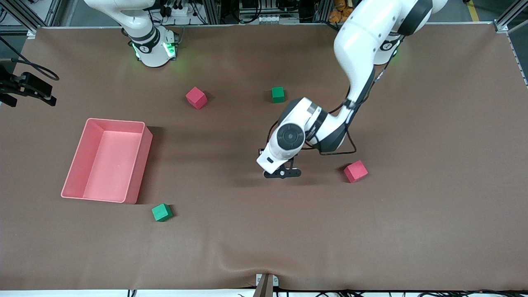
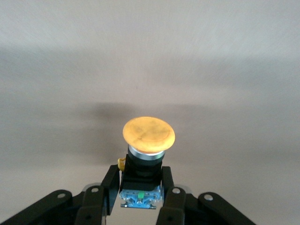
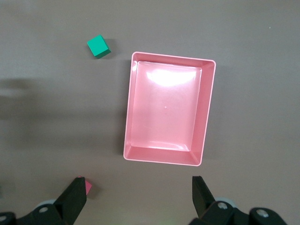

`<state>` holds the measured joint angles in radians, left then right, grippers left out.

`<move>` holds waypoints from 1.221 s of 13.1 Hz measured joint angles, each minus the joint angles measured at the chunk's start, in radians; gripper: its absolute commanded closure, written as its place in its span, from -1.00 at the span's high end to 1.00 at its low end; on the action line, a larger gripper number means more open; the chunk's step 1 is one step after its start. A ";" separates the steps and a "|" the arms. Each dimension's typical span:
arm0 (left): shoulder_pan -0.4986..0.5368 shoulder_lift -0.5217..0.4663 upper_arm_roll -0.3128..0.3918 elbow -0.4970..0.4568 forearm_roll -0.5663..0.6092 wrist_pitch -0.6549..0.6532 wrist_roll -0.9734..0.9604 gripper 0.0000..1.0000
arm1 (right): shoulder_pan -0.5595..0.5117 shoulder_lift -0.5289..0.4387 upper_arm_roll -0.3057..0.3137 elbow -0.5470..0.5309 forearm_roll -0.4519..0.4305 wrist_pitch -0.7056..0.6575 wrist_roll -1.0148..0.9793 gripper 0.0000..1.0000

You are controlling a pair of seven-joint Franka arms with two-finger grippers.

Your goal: Place and upright button with both arms

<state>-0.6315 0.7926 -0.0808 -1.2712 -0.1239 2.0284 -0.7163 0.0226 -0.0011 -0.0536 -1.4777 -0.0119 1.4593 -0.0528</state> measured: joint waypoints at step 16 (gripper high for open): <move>-0.279 0.024 -0.006 -0.047 0.815 0.075 -1.202 -1.00 | -0.001 0.000 -0.002 0.000 0.008 -0.003 0.000 1.00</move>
<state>-0.9106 0.8166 -0.0868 -1.3177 0.6907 2.1033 -1.9185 0.0215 -0.0011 -0.0552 -1.4777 -0.0035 1.4563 -0.0528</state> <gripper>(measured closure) 0.590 0.000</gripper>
